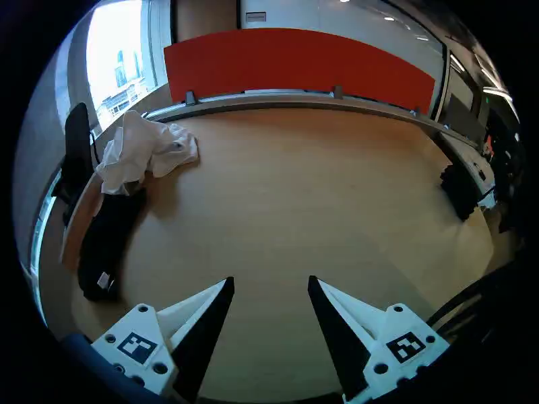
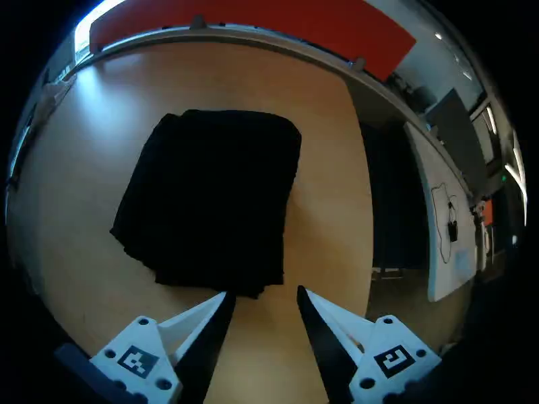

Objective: Fold towel

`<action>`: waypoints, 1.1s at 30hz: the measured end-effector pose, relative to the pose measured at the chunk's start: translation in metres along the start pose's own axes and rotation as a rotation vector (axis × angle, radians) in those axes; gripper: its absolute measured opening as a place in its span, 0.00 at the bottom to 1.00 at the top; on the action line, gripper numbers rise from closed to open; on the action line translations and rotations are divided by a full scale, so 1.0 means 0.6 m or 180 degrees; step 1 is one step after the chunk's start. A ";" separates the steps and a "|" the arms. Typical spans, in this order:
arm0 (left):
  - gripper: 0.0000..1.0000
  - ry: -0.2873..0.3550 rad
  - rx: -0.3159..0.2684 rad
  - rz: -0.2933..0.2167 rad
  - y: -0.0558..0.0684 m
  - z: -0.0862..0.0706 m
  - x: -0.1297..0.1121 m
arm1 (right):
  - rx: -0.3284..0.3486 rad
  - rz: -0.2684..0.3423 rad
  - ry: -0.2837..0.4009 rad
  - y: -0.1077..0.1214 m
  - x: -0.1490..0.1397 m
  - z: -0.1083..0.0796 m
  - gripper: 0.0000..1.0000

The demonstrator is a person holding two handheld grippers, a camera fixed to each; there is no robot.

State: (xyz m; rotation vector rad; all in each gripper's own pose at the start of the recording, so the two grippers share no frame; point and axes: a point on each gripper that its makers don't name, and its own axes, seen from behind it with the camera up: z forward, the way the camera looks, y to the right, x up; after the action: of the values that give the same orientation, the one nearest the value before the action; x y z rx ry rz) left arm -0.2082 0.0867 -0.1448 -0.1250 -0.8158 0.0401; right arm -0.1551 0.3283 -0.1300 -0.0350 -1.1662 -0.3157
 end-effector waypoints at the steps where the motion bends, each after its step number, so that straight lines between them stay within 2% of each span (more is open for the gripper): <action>1: 0.81 0.0002 -0.0006 0.0000 0.001 0.000 0.000 | 0.0005 0.0010 0.0006 -0.001 -0.001 -0.001 0.84; 3: 0.81 0.0008 -0.0017 -0.0001 0.002 0.000 0.001 | 0.0016 0.0033 0.0019 -0.003 -0.001 -0.004 0.93; 4: 0.81 0.0010 -0.0019 0.0001 0.002 0.000 0.001 | 0.0020 0.0046 0.0028 -0.005 -0.001 -0.005 0.94; 18: 0.80 0.0062 -0.0040 -0.0017 -0.001 -0.001 0.009 | 0.0065 0.0289 0.0309 -0.022 0.033 -0.034 0.94; 29: 0.81 0.0096 -0.0037 -0.0025 -0.003 -0.002 0.017 | 0.0170 0.0943 0.0566 -0.036 0.073 -0.056 0.94; 33: 0.80 0.0111 -0.0031 -0.0026 -0.004 -0.003 0.021 | 0.0168 0.1040 0.0635 -0.035 0.078 -0.062 0.94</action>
State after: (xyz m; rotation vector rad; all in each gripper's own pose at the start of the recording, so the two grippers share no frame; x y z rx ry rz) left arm -0.1985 0.0853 -0.1366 -0.1313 -0.7819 0.0261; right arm -0.1110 0.2905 -0.1053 -0.1433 -0.9519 0.0013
